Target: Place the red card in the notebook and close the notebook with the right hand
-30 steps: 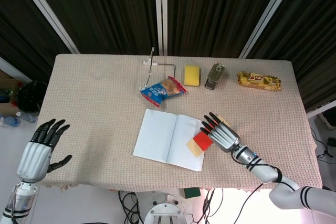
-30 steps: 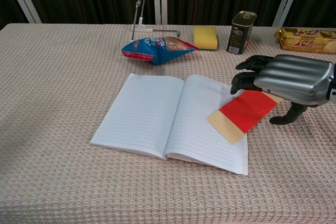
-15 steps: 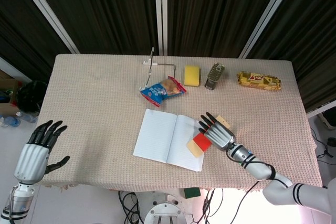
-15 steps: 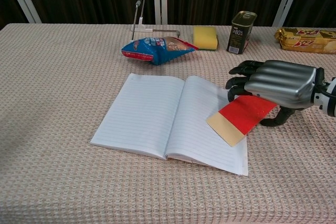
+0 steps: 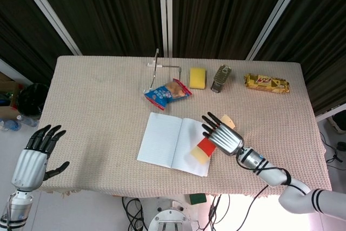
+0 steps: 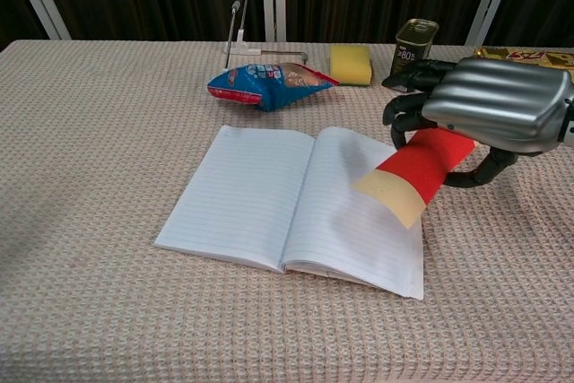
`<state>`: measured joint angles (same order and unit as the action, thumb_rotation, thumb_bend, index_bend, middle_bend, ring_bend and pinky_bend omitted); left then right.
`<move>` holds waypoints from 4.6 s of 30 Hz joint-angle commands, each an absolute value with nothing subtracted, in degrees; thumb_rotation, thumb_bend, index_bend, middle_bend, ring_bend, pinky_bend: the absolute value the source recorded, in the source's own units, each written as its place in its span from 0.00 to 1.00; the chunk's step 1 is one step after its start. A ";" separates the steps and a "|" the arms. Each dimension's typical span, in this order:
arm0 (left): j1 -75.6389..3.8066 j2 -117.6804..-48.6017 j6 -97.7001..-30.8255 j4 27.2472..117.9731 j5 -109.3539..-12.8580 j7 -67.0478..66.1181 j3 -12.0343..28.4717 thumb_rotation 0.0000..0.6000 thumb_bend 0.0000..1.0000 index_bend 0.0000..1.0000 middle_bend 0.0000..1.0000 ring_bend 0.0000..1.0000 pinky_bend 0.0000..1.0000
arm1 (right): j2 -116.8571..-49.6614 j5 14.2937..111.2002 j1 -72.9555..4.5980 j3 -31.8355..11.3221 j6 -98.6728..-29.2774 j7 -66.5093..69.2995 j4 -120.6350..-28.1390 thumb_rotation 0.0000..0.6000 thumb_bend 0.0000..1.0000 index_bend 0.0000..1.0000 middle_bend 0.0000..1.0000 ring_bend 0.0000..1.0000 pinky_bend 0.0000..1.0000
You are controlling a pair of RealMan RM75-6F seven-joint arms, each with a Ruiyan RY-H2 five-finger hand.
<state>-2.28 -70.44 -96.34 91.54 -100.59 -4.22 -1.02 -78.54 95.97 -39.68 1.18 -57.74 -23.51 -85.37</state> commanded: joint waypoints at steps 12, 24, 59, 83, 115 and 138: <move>-0.54 -69.92 -96.84 91.98 -98.88 -4.57 -1.61 1.00 0.03 0.18 0.13 0.09 0.16 | -89.87 102.90 -59.95 -5.16 -40.85 -26.22 -77.51 1.00 0.28 0.48 0.20 0.00 0.03; -0.03 -70.65 -96.44 90.13 -97.63 -2.69 -1.55 1.00 0.02 0.18 0.13 0.09 0.16 | -95.10 102.30 -64.18 -3.73 -40.17 -20.34 -69.55 1.00 0.29 0.42 0.19 0.00 0.03; -0.56 -71.69 -96.28 88.85 -97.83 -1.47 -0.83 1.00 0.02 0.18 0.13 0.09 0.16 | -94.53 88.28 -61.93 -4.89 -39.73 -16.91 -77.33 1.00 0.78 0.02 0.29 0.04 0.10; -0.91 -72.19 -95.99 87.93 -97.82 -0.68 -0.60 1.00 0.02 0.18 0.13 0.09 0.16 | -94.98 87.13 -56.81 -0.33 -43.66 -19.03 -78.90 1.00 0.78 0.00 0.28 0.04 0.08; -1.44 -72.42 -95.63 87.38 -97.51 0.00 -0.50 1.00 0.03 0.18 0.13 0.09 0.16 | -87.74 93.09 -50.05 3.28 -53.84 -14.03 -85.36 1.00 0.77 0.00 0.28 0.04 0.06; -1.56 -72.97 -95.76 86.61 -97.42 0.60 -0.47 1.00 0.02 0.18 0.13 0.09 0.16 | -90.96 93.24 -48.40 3.13 -51.63 -10.75 -79.93 1.00 0.77 0.00 0.25 0.04 0.06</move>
<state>-1.56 -72.96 -95.76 86.61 -97.43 0.60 -0.46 -90.85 93.17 -48.33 3.18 -51.74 -10.71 -80.04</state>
